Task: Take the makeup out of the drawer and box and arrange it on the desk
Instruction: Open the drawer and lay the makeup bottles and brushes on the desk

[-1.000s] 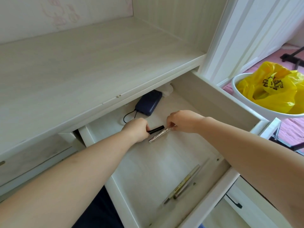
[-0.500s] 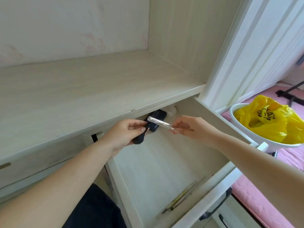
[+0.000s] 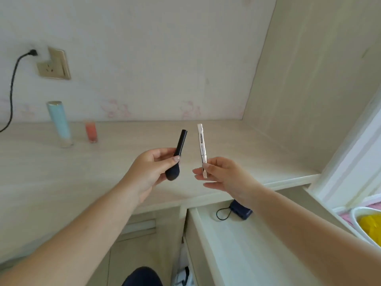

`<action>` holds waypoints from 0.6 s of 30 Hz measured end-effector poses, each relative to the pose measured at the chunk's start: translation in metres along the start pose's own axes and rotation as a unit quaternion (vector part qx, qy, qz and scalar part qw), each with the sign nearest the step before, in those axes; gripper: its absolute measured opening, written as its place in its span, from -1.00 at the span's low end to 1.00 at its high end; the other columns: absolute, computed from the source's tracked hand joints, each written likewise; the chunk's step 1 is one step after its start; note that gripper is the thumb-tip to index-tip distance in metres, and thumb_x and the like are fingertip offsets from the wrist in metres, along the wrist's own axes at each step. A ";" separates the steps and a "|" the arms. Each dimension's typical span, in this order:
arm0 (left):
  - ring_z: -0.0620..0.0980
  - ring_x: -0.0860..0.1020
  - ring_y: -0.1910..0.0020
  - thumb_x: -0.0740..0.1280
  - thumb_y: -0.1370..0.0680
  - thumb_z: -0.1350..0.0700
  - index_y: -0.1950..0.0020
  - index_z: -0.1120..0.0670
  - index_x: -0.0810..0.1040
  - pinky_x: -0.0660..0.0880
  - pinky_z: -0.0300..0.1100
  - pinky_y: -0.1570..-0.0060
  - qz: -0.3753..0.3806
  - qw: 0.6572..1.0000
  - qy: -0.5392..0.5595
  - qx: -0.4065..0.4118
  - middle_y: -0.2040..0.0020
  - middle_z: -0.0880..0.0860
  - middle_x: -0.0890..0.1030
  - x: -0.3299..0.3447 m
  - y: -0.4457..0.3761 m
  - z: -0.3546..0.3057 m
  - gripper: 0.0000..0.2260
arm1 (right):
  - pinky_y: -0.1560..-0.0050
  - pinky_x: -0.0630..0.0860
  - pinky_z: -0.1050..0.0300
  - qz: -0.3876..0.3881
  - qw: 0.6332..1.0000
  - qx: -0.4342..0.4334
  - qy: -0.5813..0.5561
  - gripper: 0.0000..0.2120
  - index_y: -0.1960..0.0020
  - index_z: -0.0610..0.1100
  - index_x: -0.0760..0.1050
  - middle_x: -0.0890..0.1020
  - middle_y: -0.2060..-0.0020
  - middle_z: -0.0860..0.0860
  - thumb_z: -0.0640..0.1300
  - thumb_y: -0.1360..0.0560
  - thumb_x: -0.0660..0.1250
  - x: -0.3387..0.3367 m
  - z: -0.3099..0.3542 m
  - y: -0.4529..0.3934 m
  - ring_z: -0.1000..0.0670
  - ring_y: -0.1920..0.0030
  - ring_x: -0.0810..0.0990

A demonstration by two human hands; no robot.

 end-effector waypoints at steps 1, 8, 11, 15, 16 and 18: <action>-0.09 0.58 0.11 0.35 -0.51 0.20 -0.06 0.07 0.62 0.50 -0.21 0.07 -0.019 1.000 -0.005 0.002 0.10 -0.02 0.65 -0.017 -0.005 -0.003 -0.85 | -0.09 0.56 0.11 0.006 1.000 0.007 -0.004 -0.88 -0.02 -0.15 0.48 0.67 0.09 0.03 -0.12 -0.57 0.24 0.011 0.003 -0.009 0.08 0.02 0.64; -0.15 0.53 0.30 0.36 -0.50 0.22 0.14 -0.03 0.61 0.43 -0.31 0.22 -0.162 0.981 -0.104 0.037 0.27 -0.06 0.61 -0.129 -0.040 -0.013 -0.86 | 0.13 0.47 0.28 -0.004 0.999 0.041 0.006 -0.90 0.11 -0.09 0.54 0.55 0.29 0.05 -0.06 -0.51 0.34 0.075 0.013 -0.087 0.13 0.23 0.52; -0.25 0.47 0.51 0.34 -0.49 0.24 0.11 0.04 0.63 0.36 -0.43 0.44 -0.209 0.965 -0.148 0.056 0.37 -0.08 0.59 -0.162 -0.059 -0.012 -0.88 | 0.16 0.51 0.28 -0.022 0.999 0.045 0.012 -0.88 0.20 -0.11 0.55 0.54 0.34 0.03 -0.10 -0.49 0.36 0.095 0.017 -0.115 0.10 0.30 0.50; -0.07 0.58 0.29 0.33 -0.48 0.18 0.04 0.03 0.64 0.43 -0.23 0.24 -0.257 0.940 -0.214 0.062 0.23 -0.03 0.64 -0.185 -0.084 -0.009 -0.87 | -0.01 0.59 0.06 -0.053 0.997 0.044 0.025 -0.81 0.32 -0.13 0.55 0.55 0.39 -0.02 -0.12 -0.45 0.41 0.119 0.012 -0.149 0.03 0.36 0.51; -0.03 0.60 0.19 0.33 -0.48 0.16 0.03 0.01 0.64 0.47 -0.19 0.15 -0.265 0.934 -0.234 0.058 0.18 -0.04 0.66 -0.186 -0.089 -0.007 -0.86 | -0.04 0.58 0.02 -0.063 0.996 0.043 0.047 -0.80 0.34 -0.11 0.54 0.57 0.39 -0.02 -0.09 -0.44 0.42 0.121 0.011 -0.154 0.00 0.34 0.52; 0.00 0.62 0.04 0.33 -0.47 0.12 0.01 -0.03 0.64 0.51 -0.09 -0.04 -0.284 0.921 -0.262 0.048 0.09 -0.07 0.68 -0.194 -0.100 -0.003 -0.85 | 0.02 0.56 0.04 -0.077 0.992 0.038 0.089 -0.77 0.37 -0.07 0.52 0.58 0.39 -0.01 -0.06 -0.43 0.41 0.127 0.012 -0.166 -0.03 0.31 0.54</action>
Point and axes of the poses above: each hand's wrist, its own y-axis away from the middle knuckle, its own x-axis out of the palm, z = x × y, the point moved 10 cm from there along -y, towards the middle knuckle
